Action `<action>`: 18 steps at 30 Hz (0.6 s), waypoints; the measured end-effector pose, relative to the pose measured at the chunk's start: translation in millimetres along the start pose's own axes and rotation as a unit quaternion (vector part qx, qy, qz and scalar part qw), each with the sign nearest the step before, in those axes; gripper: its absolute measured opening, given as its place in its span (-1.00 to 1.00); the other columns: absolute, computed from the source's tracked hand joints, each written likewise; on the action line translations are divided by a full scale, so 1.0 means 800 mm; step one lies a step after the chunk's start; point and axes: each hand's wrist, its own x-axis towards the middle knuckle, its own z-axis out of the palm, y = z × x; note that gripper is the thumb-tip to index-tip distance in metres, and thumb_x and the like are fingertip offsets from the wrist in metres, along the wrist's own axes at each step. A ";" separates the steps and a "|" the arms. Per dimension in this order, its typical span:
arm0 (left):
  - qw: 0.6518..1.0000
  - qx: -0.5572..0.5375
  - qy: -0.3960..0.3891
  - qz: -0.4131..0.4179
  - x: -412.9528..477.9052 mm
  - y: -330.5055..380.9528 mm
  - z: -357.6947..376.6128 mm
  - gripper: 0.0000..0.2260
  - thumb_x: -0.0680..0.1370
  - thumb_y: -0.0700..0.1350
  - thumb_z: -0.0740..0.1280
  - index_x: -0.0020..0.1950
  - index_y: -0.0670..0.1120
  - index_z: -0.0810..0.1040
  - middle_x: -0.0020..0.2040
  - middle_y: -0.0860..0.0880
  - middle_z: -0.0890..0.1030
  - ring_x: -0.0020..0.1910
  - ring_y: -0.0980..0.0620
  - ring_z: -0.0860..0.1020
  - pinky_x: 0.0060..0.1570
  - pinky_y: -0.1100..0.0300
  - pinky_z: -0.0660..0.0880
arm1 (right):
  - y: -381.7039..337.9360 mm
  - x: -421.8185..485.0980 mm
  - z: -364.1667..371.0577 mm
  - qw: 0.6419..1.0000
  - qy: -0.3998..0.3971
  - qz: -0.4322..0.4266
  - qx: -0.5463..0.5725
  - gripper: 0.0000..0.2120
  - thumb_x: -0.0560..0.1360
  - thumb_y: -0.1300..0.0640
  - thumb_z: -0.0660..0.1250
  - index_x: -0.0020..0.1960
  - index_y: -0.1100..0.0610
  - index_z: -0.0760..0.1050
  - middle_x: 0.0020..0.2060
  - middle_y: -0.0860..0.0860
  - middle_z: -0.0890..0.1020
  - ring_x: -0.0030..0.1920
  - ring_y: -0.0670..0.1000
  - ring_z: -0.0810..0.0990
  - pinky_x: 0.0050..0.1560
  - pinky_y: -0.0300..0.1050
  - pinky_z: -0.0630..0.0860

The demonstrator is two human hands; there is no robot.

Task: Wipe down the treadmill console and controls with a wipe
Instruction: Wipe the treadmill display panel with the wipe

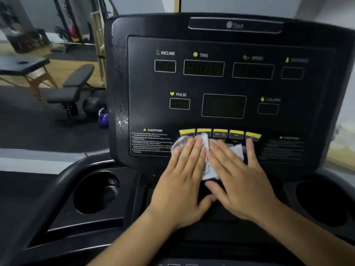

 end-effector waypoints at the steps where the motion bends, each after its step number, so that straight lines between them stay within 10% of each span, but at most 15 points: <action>1: 1.000 0.003 0.004 -0.001 0.015 0.000 -0.006 -0.17 0.57 0.31 0.07 0.58 -0.26 -0.07 0.60 -0.24 -0.14 0.58 -0.18 -0.20 0.52 -0.15 0.01 | 0.011 0.009 -0.006 1.000 0.009 0.022 -0.003 -0.36 0.61 -0.21 -0.04 0.53 0.19 0.15 0.54 0.08 0.17 0.55 0.02 0.06 0.45 0.40 -0.10; 18: 0.999 -0.004 0.026 0.032 0.100 0.061 -0.023 -0.23 0.59 0.23 0.05 0.59 -0.24 -0.14 0.59 -0.23 -0.19 0.57 -0.15 -0.27 0.54 -0.13 -0.09 | 0.075 -0.015 -0.014 0.991 0.031 0.127 0.004 -0.39 0.63 -0.16 -0.12 0.54 0.20 0.08 0.56 0.11 0.09 0.56 0.03 -0.02 0.47 0.37 -0.11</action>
